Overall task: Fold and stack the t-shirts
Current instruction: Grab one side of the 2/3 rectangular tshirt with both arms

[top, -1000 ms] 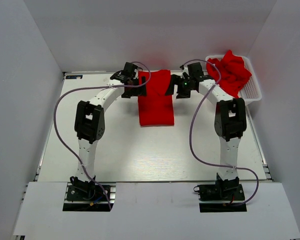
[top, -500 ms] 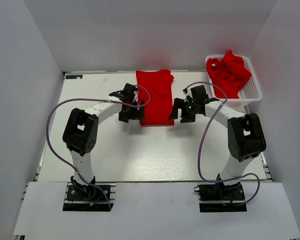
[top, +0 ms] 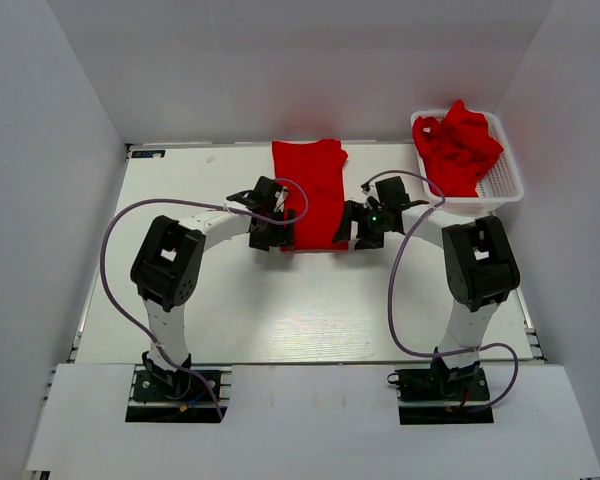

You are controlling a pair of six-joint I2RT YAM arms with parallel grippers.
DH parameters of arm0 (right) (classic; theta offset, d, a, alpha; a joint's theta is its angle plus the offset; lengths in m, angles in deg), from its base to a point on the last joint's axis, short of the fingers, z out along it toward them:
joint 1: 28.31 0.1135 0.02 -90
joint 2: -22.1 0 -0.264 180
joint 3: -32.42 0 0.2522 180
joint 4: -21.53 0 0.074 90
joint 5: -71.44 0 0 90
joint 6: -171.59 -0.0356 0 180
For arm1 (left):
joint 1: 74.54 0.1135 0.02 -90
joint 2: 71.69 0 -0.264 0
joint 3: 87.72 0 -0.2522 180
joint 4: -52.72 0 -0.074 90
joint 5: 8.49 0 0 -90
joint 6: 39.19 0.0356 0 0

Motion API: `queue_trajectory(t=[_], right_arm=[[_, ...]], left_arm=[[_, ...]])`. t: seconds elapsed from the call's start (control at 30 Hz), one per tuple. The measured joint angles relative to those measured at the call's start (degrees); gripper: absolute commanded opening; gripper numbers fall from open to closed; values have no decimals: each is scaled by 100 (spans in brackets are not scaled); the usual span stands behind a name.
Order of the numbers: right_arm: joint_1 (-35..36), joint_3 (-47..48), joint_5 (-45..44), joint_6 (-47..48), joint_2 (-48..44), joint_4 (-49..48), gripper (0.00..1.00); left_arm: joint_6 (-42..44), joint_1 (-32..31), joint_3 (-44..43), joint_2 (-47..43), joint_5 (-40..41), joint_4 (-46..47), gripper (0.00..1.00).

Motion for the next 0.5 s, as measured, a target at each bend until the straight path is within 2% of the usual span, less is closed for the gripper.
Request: queue_trajectory(t=[0.07, 0.1, 0.17, 0.23, 0.37, 0.43, 0.5], right_arm=[[0, 4, 28, -13, 48, -76, 83], [2, 7, 50, -22, 72, -111, 78], [4, 13, 94, -28, 118, -146, 74], [4, 24, 160, -48, 175, -199, 61], [7, 24, 225, -96, 295, -258, 46], [7, -7, 227, -105, 317, -291, 37], [7, -59, 251, -127, 326, -306, 27]], left_arm=[[11, 0, -2, 26, -26, 92, 69], [17, 0, 2, 39, -63, 142, 61], [39, 7, 22, 63, -136, 247, 61], [57, 7, 61, 66, -192, 332, 57], [57, 11, 186, 42, -334, 592, 54], [44, 13, 251, 26, -389, 708, 48], [20, 15, 299, 26, -444, 807, 34]])
